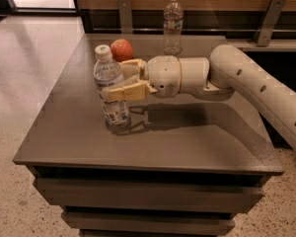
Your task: Place blue plastic bottle upright
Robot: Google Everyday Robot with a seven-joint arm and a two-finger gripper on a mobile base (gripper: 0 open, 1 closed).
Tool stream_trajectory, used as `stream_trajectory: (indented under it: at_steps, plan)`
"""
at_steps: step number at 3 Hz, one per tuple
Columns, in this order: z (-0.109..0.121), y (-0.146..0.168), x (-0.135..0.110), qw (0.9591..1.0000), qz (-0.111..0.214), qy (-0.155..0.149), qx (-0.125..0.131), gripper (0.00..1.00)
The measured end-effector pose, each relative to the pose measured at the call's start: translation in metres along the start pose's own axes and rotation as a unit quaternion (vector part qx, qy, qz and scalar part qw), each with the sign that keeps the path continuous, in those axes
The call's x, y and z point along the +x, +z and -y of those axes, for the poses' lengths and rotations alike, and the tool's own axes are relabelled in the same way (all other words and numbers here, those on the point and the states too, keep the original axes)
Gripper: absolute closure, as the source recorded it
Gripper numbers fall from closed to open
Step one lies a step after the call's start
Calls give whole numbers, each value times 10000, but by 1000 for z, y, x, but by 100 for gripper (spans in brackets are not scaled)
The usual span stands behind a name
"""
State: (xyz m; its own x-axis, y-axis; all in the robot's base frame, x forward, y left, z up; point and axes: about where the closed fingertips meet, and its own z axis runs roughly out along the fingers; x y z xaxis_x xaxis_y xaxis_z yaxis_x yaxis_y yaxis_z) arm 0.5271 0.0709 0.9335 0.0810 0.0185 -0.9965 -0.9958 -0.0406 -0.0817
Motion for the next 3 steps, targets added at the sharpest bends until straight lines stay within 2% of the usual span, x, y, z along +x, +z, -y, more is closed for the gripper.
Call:
stream_trajectory:
  at_steps: [3]
  plan:
    - [1, 1, 4, 10000, 78, -11, 1, 14]
